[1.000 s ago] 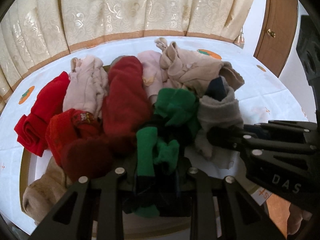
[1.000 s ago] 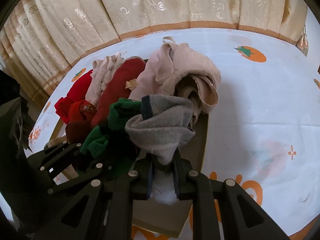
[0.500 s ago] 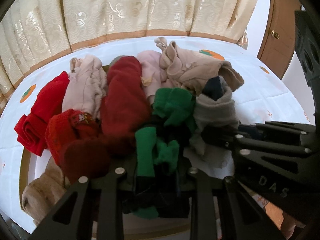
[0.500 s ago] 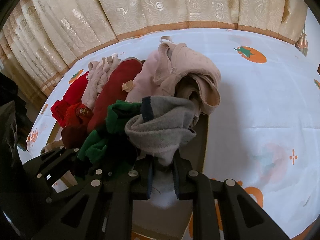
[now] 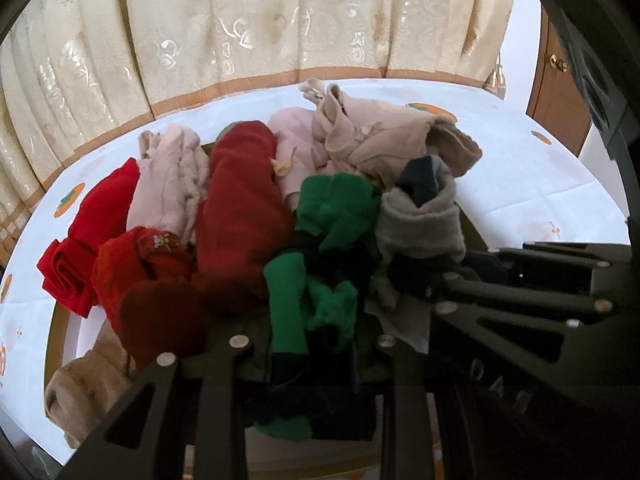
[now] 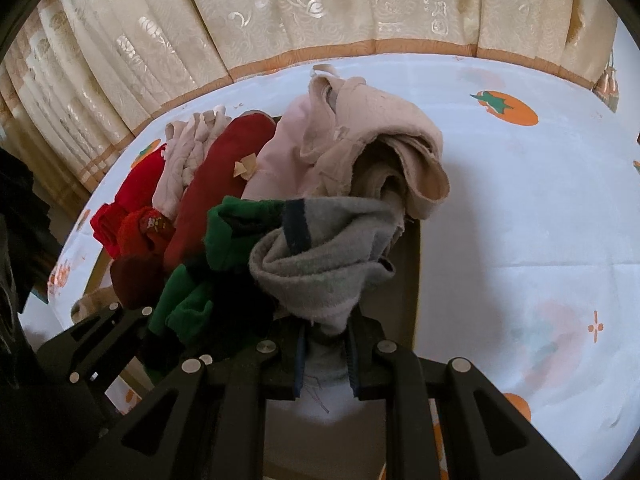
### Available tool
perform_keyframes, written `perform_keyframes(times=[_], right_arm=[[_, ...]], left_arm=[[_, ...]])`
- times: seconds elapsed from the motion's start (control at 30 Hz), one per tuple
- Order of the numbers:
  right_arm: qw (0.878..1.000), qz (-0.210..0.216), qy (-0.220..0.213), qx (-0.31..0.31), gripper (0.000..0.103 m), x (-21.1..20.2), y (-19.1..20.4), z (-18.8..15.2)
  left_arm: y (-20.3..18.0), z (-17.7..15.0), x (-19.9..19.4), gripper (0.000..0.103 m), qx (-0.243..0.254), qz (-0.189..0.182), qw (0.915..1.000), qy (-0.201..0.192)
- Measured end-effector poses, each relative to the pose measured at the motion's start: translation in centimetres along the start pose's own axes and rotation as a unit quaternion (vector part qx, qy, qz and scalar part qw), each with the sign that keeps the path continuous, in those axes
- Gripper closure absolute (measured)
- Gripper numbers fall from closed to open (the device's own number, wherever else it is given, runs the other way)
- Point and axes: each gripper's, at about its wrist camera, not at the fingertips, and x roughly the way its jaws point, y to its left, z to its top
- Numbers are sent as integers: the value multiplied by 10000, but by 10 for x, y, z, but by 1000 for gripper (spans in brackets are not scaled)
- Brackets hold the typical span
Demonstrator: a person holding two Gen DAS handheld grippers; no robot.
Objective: Take underwear out of drawer
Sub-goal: 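Lower the green and grey socks into the tray beside the rolled garments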
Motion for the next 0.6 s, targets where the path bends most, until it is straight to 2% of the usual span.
perform_keyframes(times=[0.17,0.27,0.33,0.4,0.47,0.5,0.6], right_arm=[[10000,-35,-7,-21,84,-2,3,-4],[10000,-6,12,-34,84,-4,3,-8],[10000,20,28,-53,84,-5,3,-9],[10000,31,36,-87,84,-5,3,-10],[9999,45,28,-90,83,-5,3,-10],[10000,51,18,-82,83,-5,3,-10],[9999,46,-48,-102,81,-6,4,-13]], left_arm=[[0,-1,0,77,54,-5,10000,-42],[-3,-4,-2,73,187,67,9997,-105],[-2,-5,-2,66,189,45,9997,-118],[1,-6,3,42,115,-31,9999,-22],[6,-7,4,32,-43,46,10000,-47],[9,-8,4,29,-117,36,9999,-54],[11,-9,4,28,-143,6,9999,-8]])
